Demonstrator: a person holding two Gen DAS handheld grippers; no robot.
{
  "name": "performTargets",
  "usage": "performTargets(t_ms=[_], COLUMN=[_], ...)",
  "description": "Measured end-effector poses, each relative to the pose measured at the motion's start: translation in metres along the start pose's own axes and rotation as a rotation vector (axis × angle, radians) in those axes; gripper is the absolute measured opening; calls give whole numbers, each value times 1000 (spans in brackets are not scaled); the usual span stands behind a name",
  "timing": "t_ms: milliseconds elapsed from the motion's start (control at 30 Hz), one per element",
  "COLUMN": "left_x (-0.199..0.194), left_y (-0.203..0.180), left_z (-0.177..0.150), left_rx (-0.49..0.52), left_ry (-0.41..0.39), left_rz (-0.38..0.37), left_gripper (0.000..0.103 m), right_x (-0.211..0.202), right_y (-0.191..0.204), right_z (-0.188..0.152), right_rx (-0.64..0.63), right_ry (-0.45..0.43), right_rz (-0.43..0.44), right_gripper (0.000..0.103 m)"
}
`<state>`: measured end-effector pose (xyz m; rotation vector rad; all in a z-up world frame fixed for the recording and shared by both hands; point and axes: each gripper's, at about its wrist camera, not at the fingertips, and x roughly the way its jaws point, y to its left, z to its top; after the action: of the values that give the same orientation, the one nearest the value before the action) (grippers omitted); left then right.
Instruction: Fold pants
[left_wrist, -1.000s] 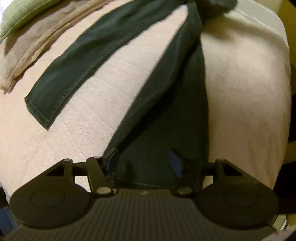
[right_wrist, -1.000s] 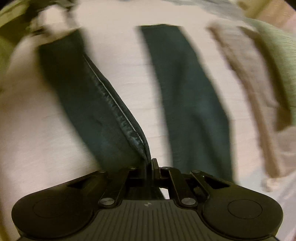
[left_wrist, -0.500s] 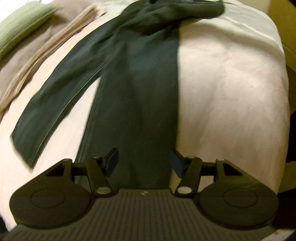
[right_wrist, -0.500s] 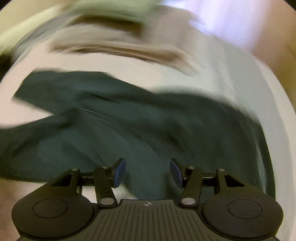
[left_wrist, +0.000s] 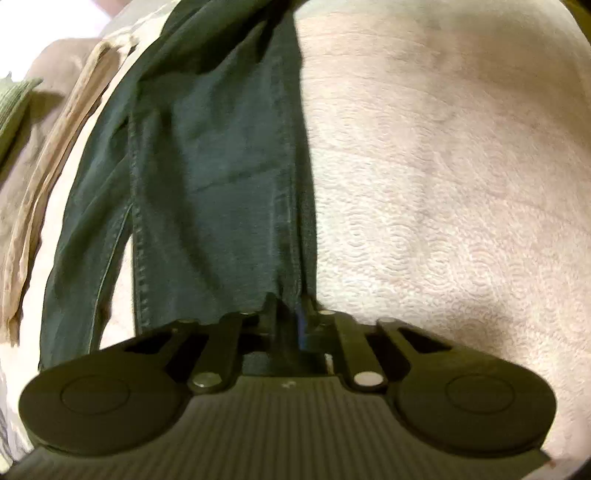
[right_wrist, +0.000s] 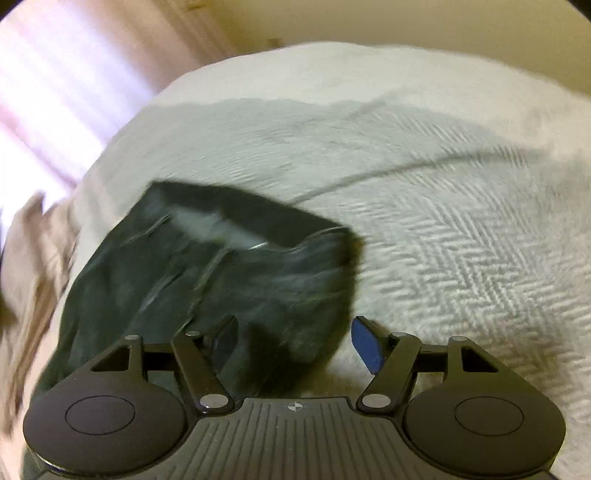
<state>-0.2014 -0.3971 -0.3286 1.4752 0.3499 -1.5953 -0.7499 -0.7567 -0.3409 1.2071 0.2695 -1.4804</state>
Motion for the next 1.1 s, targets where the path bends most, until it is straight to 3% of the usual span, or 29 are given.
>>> performTargets(t_ms=[33, 67, 100, 233, 400, 533, 667, 700, 767, 800, 933, 1000, 1100], left_x=[-4, -10, -15, -48, -104, -158, -185, -182, -165, -160, -156, -155, -150], left_y=[4, 8, 14, 33, 49, 38, 5, -6, -26, -33, -38, -23, 10], left_z=[2, 4, 4, 4, -3, -25, -60, -67, -81, -86, -96, -91, -57], left_rx=[-13, -27, -36, -32, 14, 44, 56, 52, 19, 8, -30, -64, -87], left_ry=[4, 1, 1, 6, 6, -5, -1, 17, 64, 66, 69, 54, -6], left_rz=[0, -8, -13, -28, -64, -145, -253, -279, -332, -349, -374, -356, -299], left_gripper=[2, 1, 1, 1, 0, 0, 0, 0, 2, 4, 8, 8, 9], right_x=[8, 13, 18, -14, -119, -192, -203, -197, -195, -199, -218, -213, -202], right_y=[-5, -9, -10, -6, 11, 2, -37, -49, -71, -77, -78, -68, -47], right_z=[3, 6, 8, 28, 50, 42, 2, -8, -28, -34, -47, -42, -39], right_rx=[24, 36, 36, 35, -24, -76, -88, -65, -26, -13, -41, -97, -234], right_ry=[10, 23, 40, 58, 62, 72, 132, 154, 140, 124, 68, 45, 73], right_rz=[13, 40, 72, 139, 108, 13, -67, -98, -242, -256, -209, -164, -53], right_gripper=[61, 29, 13, 8, 6, 6, 13, 14, 20, 22, 45, 45, 46])
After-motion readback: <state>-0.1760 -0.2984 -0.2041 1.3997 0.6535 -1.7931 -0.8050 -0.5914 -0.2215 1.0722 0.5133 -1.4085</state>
